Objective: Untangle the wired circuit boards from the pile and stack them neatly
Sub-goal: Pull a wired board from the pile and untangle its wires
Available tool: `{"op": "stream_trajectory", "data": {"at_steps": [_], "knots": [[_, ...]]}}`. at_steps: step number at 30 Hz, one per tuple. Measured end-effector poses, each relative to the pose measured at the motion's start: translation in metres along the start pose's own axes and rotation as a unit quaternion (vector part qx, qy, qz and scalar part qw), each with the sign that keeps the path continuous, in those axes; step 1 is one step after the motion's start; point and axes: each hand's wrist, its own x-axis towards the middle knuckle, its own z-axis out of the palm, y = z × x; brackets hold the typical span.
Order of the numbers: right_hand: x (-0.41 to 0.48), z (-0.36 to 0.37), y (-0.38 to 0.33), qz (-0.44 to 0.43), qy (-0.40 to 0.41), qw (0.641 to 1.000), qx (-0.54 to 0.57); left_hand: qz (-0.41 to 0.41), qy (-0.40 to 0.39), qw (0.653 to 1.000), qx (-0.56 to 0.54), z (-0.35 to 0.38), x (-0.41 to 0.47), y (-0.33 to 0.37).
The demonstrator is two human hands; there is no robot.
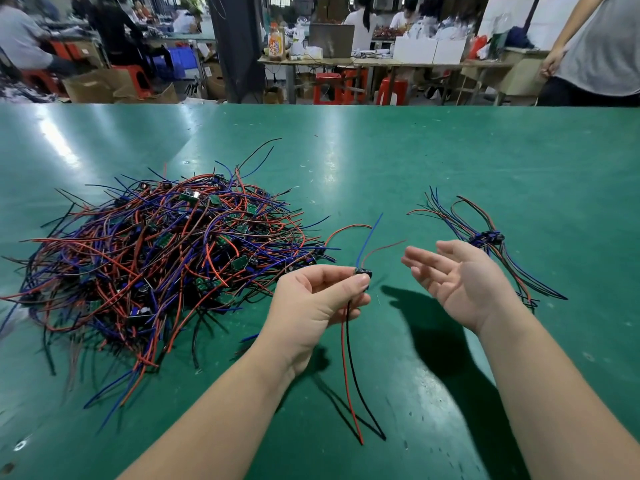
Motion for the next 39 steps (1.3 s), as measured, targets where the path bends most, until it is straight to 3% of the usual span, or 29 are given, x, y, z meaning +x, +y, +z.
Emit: {"op": "stream_trajectory", "data": {"at_steps": [3,6,11,22,29,35,39], "knots": [[-0.007,0.004,0.006,0.045,-0.037,0.997,-0.05,0.02,-0.001,1.0,-0.015,0.001,0.0,0.001],[-0.013,0.008,0.011,0.082,-0.13,0.984,-0.094,0.02,-0.007,1.0,-0.021,0.001,0.0,0.001],[-0.021,0.015,0.016,0.064,-0.219,0.968,-0.104,0.008,-0.039,0.999,0.009,0.001,-0.003,0.0],[-0.023,0.019,0.021,0.023,-0.186,0.968,-0.165,-0.034,-0.065,0.995,0.063,0.001,-0.003,-0.006],[-0.02,0.017,0.018,0.052,-0.176,0.97,-0.161,-0.058,-0.075,0.991,0.092,0.001,-0.004,-0.007],[-0.011,0.009,0.002,0.031,-0.09,0.995,-0.026,-0.091,-0.103,0.981,0.141,-0.001,-0.004,-0.008],[-0.007,0.004,0.001,-0.043,-0.026,0.993,-0.105,-0.094,-0.105,0.977,0.161,-0.001,-0.004,-0.01]]}}
